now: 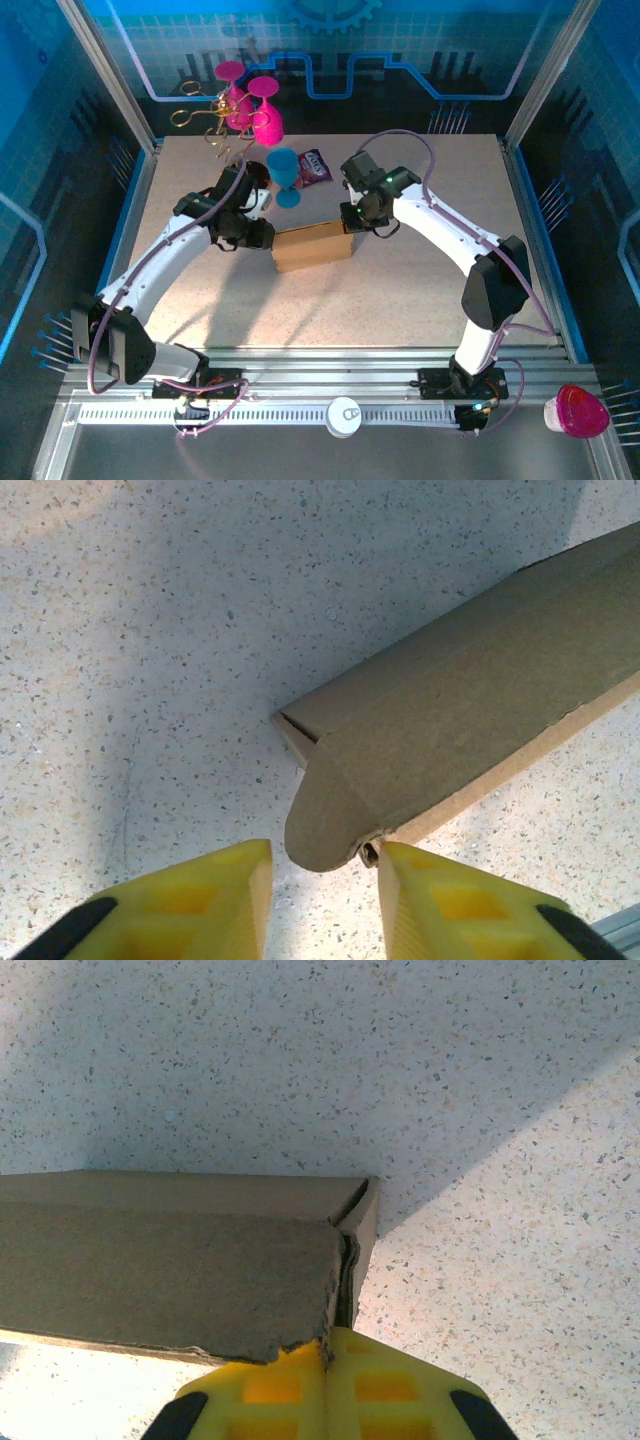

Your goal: Fold the paper box

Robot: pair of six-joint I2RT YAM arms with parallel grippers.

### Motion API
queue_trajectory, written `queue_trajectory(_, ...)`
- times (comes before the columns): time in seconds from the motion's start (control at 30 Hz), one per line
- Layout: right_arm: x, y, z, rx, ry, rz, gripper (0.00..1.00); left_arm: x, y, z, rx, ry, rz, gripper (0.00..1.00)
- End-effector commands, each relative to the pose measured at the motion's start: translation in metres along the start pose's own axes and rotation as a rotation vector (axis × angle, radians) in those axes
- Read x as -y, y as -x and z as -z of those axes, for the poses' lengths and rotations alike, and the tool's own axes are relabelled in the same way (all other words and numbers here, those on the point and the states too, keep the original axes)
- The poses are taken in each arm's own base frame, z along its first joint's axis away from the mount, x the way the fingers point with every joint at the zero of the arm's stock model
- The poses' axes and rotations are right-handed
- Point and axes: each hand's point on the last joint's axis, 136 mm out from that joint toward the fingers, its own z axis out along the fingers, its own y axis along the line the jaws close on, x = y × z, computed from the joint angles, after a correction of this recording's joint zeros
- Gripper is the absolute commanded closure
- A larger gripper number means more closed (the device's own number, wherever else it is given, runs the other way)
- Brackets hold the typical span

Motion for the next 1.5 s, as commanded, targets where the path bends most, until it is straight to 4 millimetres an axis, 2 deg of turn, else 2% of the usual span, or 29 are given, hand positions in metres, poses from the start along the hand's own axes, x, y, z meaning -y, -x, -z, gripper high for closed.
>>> queue_trajectory(0.0, 0.005, -0.006, -0.006, -0.05, -0.005, -0.002, 1.0, 0.002, 0.003, -0.006, 0.003, 0.002, -0.002, 0.7)
queue_trajectory(0.37, 0.005, -0.006, -0.006, -0.05, -0.006, -0.006, 1.0, 0.005, 0.005, -0.006, -0.021, -0.005, 0.058, 0.89)
queue_trajectory(0.5, 0.004, -0.006, -0.006, -0.05, -0.005, -0.006, 1.0, 0.006, 0.003, -0.003, -0.058, -0.005, 0.105, 0.92)
queue_trajectory(0.77, 0.004, -0.006, -0.007, -0.054, -0.005, -0.004, 1.0, 0.012, -0.002, 0.0, -0.128, -0.022, 0.179, 0.95)
queue_trajectory(1.2, 0.005, -0.006, -0.009, -0.062, -0.011, -0.007, 1.0, 0.027, 0.0, 0.001, -0.215, -0.078, 0.282, 0.96)
queue_trajectory(1.47, 0.005, -0.006, -0.009, -0.064, -0.013, -0.009, 1.0, 0.025, -0.006, -0.003, -0.227, -0.072, 0.293, 0.96)
